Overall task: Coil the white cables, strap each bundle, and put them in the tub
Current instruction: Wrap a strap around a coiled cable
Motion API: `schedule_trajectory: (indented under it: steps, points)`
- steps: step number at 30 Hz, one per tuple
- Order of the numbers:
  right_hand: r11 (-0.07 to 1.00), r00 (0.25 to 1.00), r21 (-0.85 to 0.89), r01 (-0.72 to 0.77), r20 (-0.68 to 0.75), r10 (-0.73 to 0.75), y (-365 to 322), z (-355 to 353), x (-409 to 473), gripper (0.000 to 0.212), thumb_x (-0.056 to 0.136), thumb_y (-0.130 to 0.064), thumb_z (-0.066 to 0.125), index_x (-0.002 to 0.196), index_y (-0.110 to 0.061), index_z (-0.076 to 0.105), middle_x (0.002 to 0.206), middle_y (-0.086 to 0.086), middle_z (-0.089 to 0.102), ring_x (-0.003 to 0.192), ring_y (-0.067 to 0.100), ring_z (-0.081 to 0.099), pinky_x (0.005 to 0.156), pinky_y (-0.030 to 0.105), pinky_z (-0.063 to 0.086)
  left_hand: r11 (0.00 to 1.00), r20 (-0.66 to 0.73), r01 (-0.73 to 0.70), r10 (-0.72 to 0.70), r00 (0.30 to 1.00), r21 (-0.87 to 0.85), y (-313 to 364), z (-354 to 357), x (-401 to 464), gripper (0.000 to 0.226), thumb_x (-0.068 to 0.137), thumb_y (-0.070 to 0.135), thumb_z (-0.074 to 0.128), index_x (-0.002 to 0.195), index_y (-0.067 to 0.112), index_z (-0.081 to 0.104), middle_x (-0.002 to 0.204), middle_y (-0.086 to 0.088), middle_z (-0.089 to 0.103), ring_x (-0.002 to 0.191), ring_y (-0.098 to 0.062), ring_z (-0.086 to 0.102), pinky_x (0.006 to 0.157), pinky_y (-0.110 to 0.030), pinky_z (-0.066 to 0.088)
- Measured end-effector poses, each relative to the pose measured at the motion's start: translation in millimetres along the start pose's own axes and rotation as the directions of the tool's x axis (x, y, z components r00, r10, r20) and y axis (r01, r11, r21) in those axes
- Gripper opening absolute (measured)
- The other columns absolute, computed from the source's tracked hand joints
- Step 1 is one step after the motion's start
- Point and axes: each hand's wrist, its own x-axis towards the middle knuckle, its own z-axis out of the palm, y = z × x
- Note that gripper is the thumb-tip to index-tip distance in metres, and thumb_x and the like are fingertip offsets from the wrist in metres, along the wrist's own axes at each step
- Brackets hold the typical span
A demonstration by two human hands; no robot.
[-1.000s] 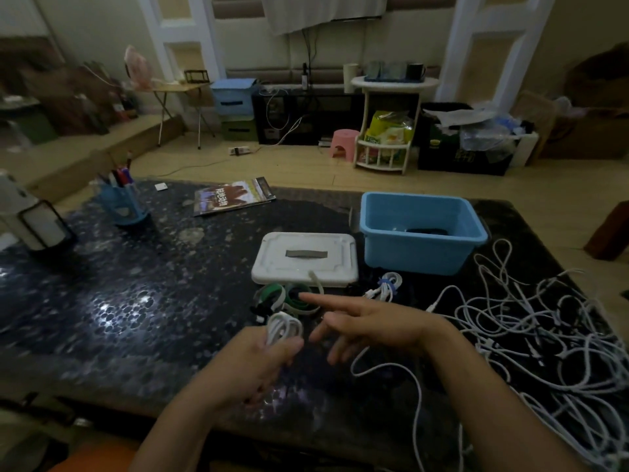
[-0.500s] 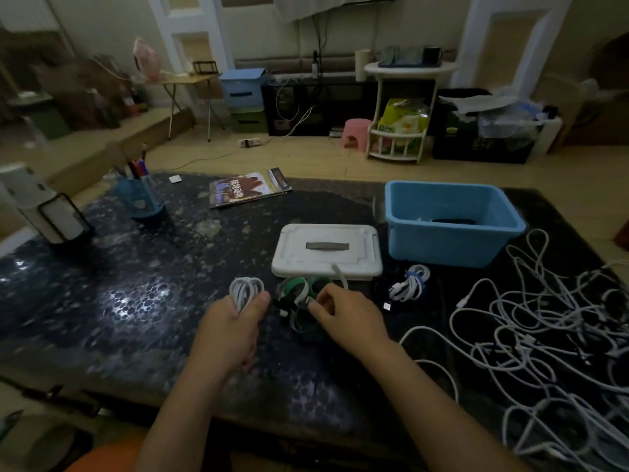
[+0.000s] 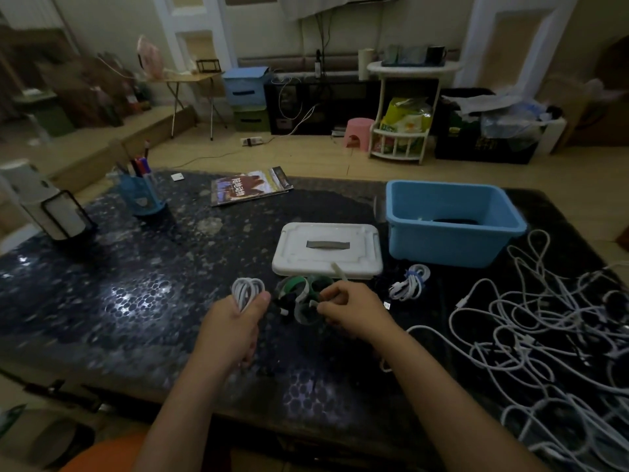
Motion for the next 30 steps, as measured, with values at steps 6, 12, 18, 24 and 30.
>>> schedule_trajectory:
  steps: [6,12,18,24,30]
  points:
    - [0.828,0.986,0.542,-0.145,0.152,0.073,-13,-20,-16,0.010,0.094,-0.012,0.069,0.103,-0.012,0.064,0.099,0.011,0.072,0.081,0.025,0.075,0.074,0.035,0.063,0.997,-0.002,0.033,-0.033,0.999,-0.068,6,12,1,0.043,0.100,0.029,0.058,0.064,0.012,0.041,0.045,-0.008,0.037,0.037,-0.015,0.031,0.043,-0.023,0.026]
    - [0.822,0.989,0.559,-0.110,0.140,0.037,-4,-27,-22,0.009,0.093,-0.010,0.069,0.101,-0.014,0.065,0.113,0.011,0.071,0.092,0.027,0.074,0.082,0.041,0.062,0.986,0.038,0.099,-0.095,0.995,-0.133,10,28,0,0.032,0.101,0.032,0.055,0.081,0.007,0.054,0.055,-0.010,0.061,0.035,-0.017,0.035,0.041,-0.020,0.028]
    - [0.794,0.992,0.606,0.056,0.058,-0.114,-6,-63,-46,0.024,0.089,-0.002,0.071,0.111,-0.001,0.063,0.090,0.014,0.067,0.075,0.016,0.072,0.069,0.025,0.059,0.976,0.186,0.055,-0.016,0.982,-0.211,28,55,-11,0.036,0.101,0.034,0.054,0.072,0.017,0.042,0.050,-0.001,0.033,0.041,-0.015,0.027,0.044,-0.024,0.021]
    - [0.796,0.961,0.545,0.264,-0.076,-0.267,2,-106,-80,0.016,0.088,-0.001,0.069,0.090,-0.017,0.069,0.073,-0.004,0.067,0.064,0.009,0.059,0.064,0.022,0.052,0.985,0.355,-0.067,0.119,0.927,-0.157,57,108,-31,0.035,0.102,0.034,0.051,0.073,0.016,0.044,0.053,-0.002,0.033,0.040,-0.016,0.032,0.042,-0.024,0.025]
    - [0.812,0.887,0.359,0.460,-0.206,-0.412,14,-137,-104,0.013,0.086,-0.016,0.069,0.093,-0.024,0.076,0.082,-0.007,0.068,0.074,0.004,0.062,0.072,0.016,0.048,0.962,0.522,-0.137,0.245,0.817,-0.236,80,157,-57,0.033,0.099,0.041,0.051,0.071,0.026,0.061,0.053,0.001,0.033,0.043,-0.011,0.027,0.041,-0.022,0.021]
